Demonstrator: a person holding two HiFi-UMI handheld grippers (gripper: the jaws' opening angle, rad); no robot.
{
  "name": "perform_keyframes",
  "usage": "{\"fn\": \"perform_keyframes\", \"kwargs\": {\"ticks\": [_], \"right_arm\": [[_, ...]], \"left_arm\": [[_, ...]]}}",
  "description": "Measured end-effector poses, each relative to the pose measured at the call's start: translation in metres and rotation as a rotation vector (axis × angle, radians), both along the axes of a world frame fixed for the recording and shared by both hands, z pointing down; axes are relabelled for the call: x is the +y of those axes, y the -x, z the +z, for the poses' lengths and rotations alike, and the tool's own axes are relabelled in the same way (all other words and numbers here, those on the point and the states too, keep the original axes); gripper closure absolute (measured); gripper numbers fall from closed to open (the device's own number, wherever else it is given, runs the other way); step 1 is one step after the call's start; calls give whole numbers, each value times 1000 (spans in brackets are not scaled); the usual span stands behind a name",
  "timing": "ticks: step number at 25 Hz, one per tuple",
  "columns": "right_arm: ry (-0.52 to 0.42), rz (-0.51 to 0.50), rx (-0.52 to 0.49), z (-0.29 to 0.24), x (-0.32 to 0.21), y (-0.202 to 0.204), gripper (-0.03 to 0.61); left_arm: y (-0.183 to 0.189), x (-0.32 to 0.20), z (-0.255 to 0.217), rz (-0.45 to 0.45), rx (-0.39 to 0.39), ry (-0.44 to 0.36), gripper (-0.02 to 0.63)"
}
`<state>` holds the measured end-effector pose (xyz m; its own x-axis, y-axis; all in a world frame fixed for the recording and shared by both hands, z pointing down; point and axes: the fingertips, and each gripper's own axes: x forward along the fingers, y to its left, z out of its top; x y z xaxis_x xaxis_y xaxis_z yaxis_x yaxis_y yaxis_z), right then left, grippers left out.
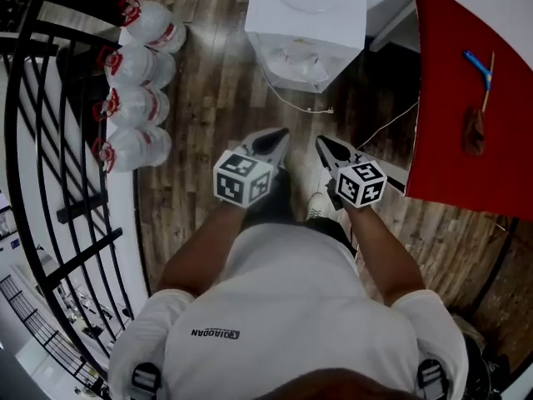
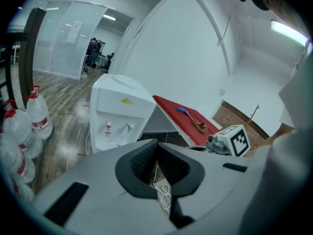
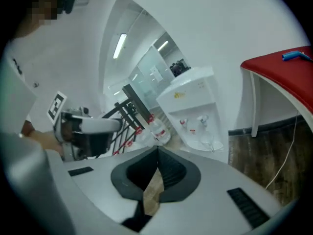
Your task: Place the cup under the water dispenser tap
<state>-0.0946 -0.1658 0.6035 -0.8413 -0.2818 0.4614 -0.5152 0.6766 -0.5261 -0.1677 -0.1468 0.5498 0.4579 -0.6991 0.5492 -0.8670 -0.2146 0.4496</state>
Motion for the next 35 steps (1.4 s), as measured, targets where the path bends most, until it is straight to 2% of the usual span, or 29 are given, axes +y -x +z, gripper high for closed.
{"fn": "perform_keyframes", "kwargs": {"ticks": [3, 8, 12, 16, 21, 27, 30, 35], "right_arm": [[-13, -8, -69, -62, 26, -30, 555], [-112, -32, -138, -142, 66, -78, 555], [-105, -86, -219, -167, 98, -105, 555], [-93, -90, -211, -167, 120, -125, 555], [-114, -81, -181, -180, 141, -139, 555], [-201, -49, -138, -195, 159, -136, 556], [-213, -7, -129, -195, 164, -128, 555], [-223, 43, -107, -190, 176, -102, 557]], "left_arm": [[-25, 23, -32, -2, -10, -46, 617], [-62, 69, -70, -22, -29, -123, 617], [-86, 99, -85, -64, -33, -160, 617], [-100, 131, -99, -90, -50, -176, 617], [-99, 160, -121, -96, -78, -183, 617], [-87, 157, -141, -64, -72, -217, 617], [-79, 160, -149, -26, -71, -236, 617], [-50, 173, -148, 32, -113, -255, 617]]}}
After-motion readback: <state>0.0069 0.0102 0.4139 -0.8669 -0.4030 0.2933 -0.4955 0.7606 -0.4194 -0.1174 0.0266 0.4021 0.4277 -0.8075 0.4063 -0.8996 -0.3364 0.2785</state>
